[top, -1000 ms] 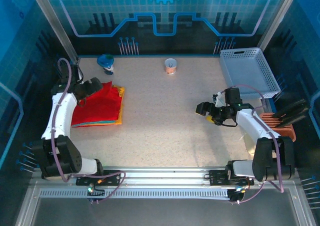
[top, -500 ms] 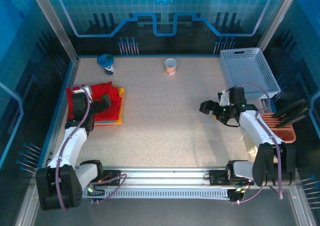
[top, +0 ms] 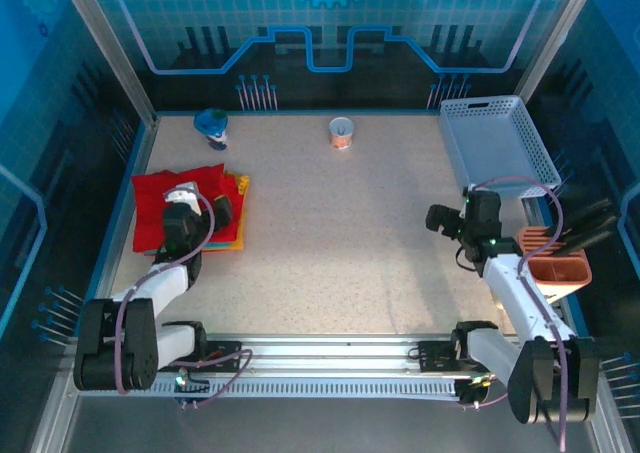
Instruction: Fold and stack the t-shirts
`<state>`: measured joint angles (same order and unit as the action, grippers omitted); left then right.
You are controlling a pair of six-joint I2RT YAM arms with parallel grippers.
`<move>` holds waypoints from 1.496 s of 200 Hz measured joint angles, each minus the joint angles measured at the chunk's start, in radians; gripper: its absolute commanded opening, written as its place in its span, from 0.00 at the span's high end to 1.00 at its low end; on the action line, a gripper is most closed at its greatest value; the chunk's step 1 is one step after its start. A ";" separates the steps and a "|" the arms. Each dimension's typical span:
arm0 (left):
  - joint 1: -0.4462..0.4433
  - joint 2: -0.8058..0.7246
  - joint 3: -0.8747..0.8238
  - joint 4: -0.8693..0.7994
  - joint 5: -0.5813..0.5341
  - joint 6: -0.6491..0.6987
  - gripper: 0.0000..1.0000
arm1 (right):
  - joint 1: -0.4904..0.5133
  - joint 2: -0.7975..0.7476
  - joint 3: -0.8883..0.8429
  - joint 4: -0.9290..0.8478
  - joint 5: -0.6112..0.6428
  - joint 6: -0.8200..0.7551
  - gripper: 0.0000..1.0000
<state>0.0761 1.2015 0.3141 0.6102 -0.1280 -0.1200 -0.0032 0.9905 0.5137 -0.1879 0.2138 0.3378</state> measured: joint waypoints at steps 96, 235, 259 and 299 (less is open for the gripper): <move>-0.093 0.241 -0.039 0.361 -0.051 0.094 0.01 | 0.009 0.201 -0.182 0.625 0.045 -0.193 0.00; -0.094 0.348 0.042 0.373 -0.075 0.100 0.01 | 0.055 0.549 -0.130 1.048 -0.129 -0.312 0.00; -0.094 0.348 0.042 0.367 -0.075 0.101 0.01 | 0.055 0.549 -0.126 1.049 -0.129 -0.320 0.00; -0.094 0.348 0.043 0.365 -0.075 0.100 0.01 | 0.055 0.549 -0.126 1.049 -0.129 -0.321 0.00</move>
<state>-0.0181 1.5497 0.3569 0.9752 -0.2028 -0.0196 0.0517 1.5394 0.3878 0.8612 0.0845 0.0166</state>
